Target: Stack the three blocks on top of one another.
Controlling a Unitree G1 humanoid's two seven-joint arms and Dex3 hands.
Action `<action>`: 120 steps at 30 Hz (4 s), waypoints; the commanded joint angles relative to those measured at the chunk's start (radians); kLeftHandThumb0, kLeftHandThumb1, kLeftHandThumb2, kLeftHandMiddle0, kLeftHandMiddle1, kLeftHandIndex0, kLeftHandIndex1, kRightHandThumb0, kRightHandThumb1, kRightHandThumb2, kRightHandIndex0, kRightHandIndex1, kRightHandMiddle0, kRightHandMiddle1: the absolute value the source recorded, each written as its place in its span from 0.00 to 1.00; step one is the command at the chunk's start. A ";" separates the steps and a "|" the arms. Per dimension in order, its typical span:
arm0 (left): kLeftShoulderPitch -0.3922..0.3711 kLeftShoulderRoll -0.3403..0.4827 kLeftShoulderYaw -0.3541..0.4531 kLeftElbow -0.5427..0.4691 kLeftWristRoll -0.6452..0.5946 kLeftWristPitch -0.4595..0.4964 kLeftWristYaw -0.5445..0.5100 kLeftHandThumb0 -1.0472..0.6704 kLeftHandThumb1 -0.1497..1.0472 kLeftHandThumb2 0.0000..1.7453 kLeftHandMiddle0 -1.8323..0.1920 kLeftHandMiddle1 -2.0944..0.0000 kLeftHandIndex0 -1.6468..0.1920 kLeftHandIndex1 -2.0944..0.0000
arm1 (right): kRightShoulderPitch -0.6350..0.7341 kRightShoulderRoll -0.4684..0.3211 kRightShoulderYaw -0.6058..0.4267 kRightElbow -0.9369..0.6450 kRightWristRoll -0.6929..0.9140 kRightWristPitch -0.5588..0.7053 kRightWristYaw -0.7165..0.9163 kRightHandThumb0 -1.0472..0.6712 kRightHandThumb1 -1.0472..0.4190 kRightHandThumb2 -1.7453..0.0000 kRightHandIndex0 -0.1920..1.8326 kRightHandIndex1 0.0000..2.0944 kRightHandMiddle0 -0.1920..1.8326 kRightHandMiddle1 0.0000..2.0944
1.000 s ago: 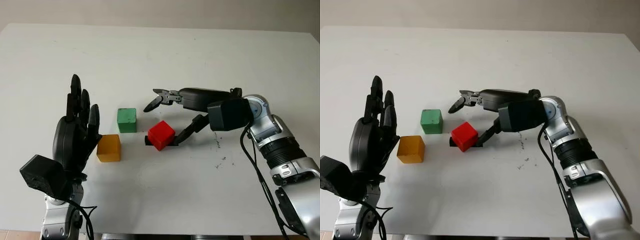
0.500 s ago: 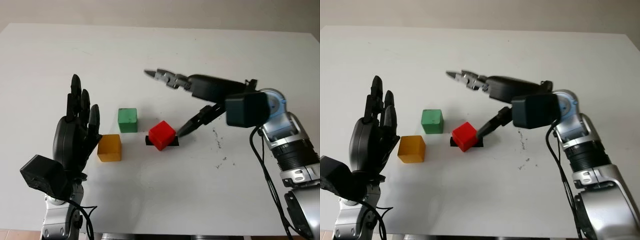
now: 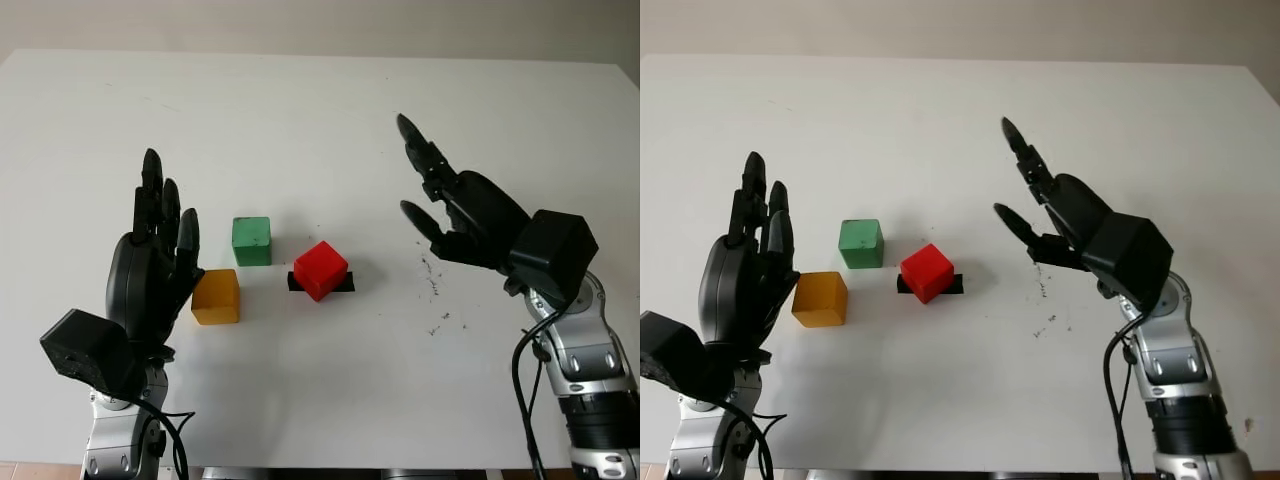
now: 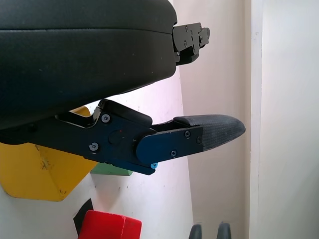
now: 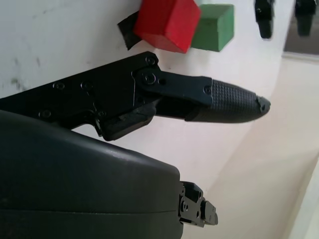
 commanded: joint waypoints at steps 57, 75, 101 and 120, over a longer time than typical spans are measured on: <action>0.170 0.638 0.192 -0.390 0.644 0.022 -0.305 0.07 0.95 0.03 0.84 0.97 0.72 0.97 | 0.204 0.318 0.024 -0.250 0.069 0.082 -0.304 0.18 0.00 0.62 0.00 0.00 0.00 0.00; 0.193 0.515 0.048 -0.329 0.874 -0.041 -0.104 0.05 1.00 0.06 0.83 0.97 0.64 0.94 | 0.206 0.318 0.001 -0.253 0.088 0.073 -0.300 0.18 0.00 0.63 0.00 0.00 0.00 0.00; 0.163 0.448 -0.035 -0.322 1.023 0.057 -0.029 0.14 0.95 0.03 0.77 0.97 0.81 0.33 | 0.176 0.310 -0.043 -0.194 0.122 0.016 -0.254 0.19 0.00 0.63 0.00 0.00 0.00 0.00; 0.130 0.480 -0.053 -0.267 1.003 0.036 -0.041 0.20 0.96 0.04 0.77 0.97 0.83 0.41 | 0.149 0.307 -0.050 -0.137 0.122 -0.012 -0.258 0.19 0.00 0.64 0.00 0.00 0.00 0.00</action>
